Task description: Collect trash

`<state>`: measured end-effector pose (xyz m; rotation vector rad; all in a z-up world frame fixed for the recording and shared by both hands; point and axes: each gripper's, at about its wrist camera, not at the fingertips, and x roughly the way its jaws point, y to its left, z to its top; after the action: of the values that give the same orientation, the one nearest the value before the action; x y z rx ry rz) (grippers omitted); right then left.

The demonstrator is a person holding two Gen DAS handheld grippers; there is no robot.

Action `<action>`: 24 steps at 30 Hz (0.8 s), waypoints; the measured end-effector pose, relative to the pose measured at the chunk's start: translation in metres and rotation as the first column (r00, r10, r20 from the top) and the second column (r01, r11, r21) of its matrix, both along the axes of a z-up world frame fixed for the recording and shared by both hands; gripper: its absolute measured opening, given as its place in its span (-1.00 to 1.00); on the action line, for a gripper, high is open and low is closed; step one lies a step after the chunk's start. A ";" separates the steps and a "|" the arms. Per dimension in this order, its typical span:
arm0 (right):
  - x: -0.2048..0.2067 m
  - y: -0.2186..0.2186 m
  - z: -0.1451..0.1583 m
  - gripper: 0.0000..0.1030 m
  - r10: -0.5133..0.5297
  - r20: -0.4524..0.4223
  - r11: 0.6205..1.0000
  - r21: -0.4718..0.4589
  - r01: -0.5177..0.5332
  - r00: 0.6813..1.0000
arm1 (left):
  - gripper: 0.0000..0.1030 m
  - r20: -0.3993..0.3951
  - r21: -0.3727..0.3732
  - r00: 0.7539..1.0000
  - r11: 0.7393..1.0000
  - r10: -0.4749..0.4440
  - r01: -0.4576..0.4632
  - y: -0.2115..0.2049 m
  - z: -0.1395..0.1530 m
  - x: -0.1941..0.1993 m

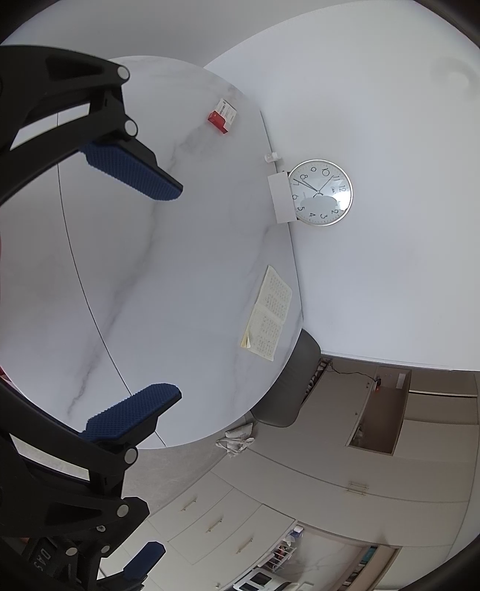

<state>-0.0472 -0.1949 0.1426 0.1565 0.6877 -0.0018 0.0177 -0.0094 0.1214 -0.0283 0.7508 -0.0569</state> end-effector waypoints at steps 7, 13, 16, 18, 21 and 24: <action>0.000 -0.001 0.000 0.96 -0.004 -0.001 1.000 0.002 0.004 1.000 | 0.85 0.001 0.001 1.000 1.000 -0.001 0.001 0.000 0.000 0.000; -0.001 -0.003 0.000 0.96 -0.005 0.001 1.000 0.001 0.005 1.000 | 0.85 0.003 0.006 1.000 1.000 -0.016 0.016 -0.002 -0.001 0.001; -0.001 -0.003 0.000 0.96 -0.005 0.002 1.000 0.000 0.005 1.000 | 0.85 0.004 0.006 1.000 1.000 -0.017 0.017 -0.002 -0.001 0.001; -0.001 -0.003 0.000 0.96 -0.005 0.002 1.000 0.000 0.005 1.000 | 0.85 0.004 0.006 1.000 1.000 -0.018 0.018 -0.002 -0.001 0.001; -0.001 -0.003 0.000 0.96 -0.006 0.003 1.000 0.000 0.006 1.000 | 0.85 0.004 0.006 1.000 1.000 -0.019 0.019 -0.002 -0.001 0.001; 0.000 -0.003 -0.001 0.96 -0.006 0.003 1.000 0.000 0.006 1.000 | 0.85 0.005 0.007 1.000 1.000 -0.020 0.020 -0.001 -0.001 0.000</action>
<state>-0.0475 -0.1976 0.1420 0.1589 0.6847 -0.0075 0.0178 -0.0106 0.1202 -0.0140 0.7464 -0.0730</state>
